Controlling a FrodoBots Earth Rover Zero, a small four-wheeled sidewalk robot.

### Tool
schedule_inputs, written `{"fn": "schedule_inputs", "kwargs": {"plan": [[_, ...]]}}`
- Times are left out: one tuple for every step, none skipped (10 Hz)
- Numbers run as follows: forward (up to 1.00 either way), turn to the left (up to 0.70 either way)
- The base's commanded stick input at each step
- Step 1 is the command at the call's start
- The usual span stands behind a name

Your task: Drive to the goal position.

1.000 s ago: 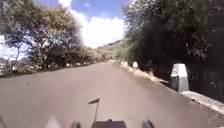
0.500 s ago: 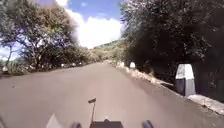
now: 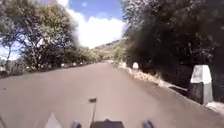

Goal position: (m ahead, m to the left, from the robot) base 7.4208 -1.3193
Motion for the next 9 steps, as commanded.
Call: {"fn": "schedule_inputs", "kwargs": {"plan": [[0.70, 0.00], [0.70, 0.00], [0.70, 0.00], [0.70, 0.00], [0.70, 0.00], [0.70, 0.00], [0.70, 0.00], [0.70, -0.07], [0.70, -0.14]]}}
